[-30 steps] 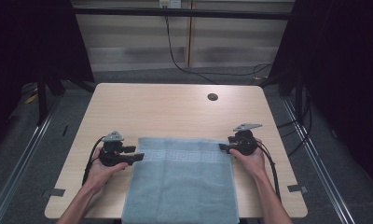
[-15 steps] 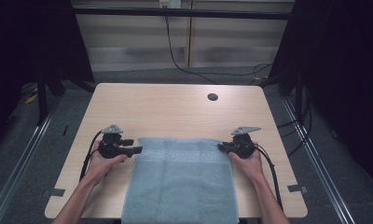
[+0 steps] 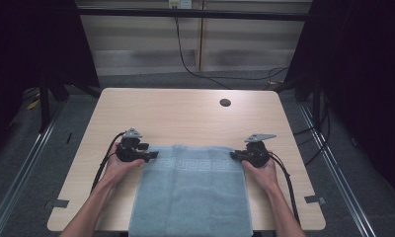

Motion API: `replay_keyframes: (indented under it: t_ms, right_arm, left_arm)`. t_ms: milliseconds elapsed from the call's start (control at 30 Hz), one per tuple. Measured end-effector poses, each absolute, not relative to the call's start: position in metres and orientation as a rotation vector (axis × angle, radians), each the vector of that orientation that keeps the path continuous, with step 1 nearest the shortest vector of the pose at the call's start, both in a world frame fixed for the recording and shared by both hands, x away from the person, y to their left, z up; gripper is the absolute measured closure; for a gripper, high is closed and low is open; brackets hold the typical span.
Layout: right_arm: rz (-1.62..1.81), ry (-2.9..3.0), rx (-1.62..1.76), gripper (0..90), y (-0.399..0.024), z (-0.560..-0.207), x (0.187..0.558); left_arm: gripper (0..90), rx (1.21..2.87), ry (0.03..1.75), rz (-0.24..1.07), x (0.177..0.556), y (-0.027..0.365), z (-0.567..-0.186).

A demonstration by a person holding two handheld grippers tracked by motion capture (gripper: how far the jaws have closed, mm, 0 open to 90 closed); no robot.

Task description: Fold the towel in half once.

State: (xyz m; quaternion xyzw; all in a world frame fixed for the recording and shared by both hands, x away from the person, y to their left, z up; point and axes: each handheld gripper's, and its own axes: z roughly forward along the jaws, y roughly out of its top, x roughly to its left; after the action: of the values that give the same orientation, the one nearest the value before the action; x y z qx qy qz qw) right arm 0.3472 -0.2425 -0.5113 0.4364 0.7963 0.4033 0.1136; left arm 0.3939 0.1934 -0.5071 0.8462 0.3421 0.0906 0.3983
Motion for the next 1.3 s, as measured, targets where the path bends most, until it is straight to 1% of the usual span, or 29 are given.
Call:
replay_keyframes:
  t_ms: [67, 133, 167, 200, 233, 267, 300, 333, 433, 600, 700, 800, 933, 1000, 1267, 1300]
  right_arm:
    - [1.182, 2.336, 1.286, 83.2, -0.242, -0.511, 0.347]
    - [1.173, 2.335, 1.285, 83.0, -0.242, -0.511, 0.347]
    - [1.172, 2.331, 1.278, 83.0, -0.241, -0.511, 0.346]
    - [1.173, 2.331, 1.28, 83.0, -0.241, -0.511, 0.346]
    - [1.172, 2.332, 1.282, 83.0, -0.241, -0.511, 0.346]
    - [1.169, 2.331, 1.278, 83.0, -0.24, -0.511, 0.345]
    - [1.169, 2.331, 1.28, 83.0, -0.24, -0.511, 0.345]
    - [1.17, 2.331, 1.283, 83.1, -0.24, -0.511, 0.345]
    - [1.175, 2.334, 1.3, 83.2, -0.24, -0.51, 0.345]
    - [1.185, 2.35, 1.318, 83.9, -0.24, -0.509, 0.347]
    - [1.223, 2.341, 1.323, 84.1, -0.242, -0.503, 0.347]
    - [1.27, 2.321, 1.305, 84.1, -0.245, -0.489, 0.348]
    - [1.331, 2.287, 1.259, 84.0, -0.244, -0.464, 0.35]
    - [1.364, 2.263, 1.245, 84.0, -0.245, -0.452, 0.352]
    - [1.486, 2.15, 1.216, 84.1, -0.248, -0.41, 0.367]
    - [1.499, 2.145, 1.21, 84.1, -0.248, -0.405, 0.369]
  left_arm:
    - [41.2, 2.173, 0.828, 0.296, 0.391, 0.189, -0.507]
    - [42.4, 2.191, 0.803, 0.31, 0.387, 0.186, -0.507]
    - [48.6, 2.186, 0.783, 0.289, 0.386, 0.185, -0.507]
    - [54.3, 2.198, 0.765, 0.303, 0.384, 0.185, -0.507]
    - [58.6, 2.188, 0.756, 0.275, 0.383, 0.184, -0.507]
    - [64.9, 2.187, 0.757, 0.264, 0.382, 0.184, -0.507]
    - [66.1, 2.176, 0.761, 0.254, 0.382, 0.184, -0.507]
    - [72.2, 2.179, 0.762, 0.237, 0.382, 0.184, -0.507]
    - [82.4, 2.152, 0.803, 0.179, 0.383, 0.184, -0.507]
    - [84.8, 2.104, 0.864, 0.124, 0.388, 0.193, -0.505]
    - [84.8, 2.032, 0.884, 0.089, 0.389, 0.203, -0.498]
    - [84.7, 2.01, 0.867, 0.09, 0.386, 0.207, -0.488]
    - [84.6, 1.935, 0.855, 0.091, 0.384, 0.213, -0.471]
    - [84.7, 1.886, 0.864, 0.066, 0.386, 0.217, -0.461]
    - [84.7, 1.837, 0.847, 0.159, 0.397, 0.227, -0.417]
    - [84.7, 1.817, 0.846, 0.151, 0.398, 0.228, -0.412]
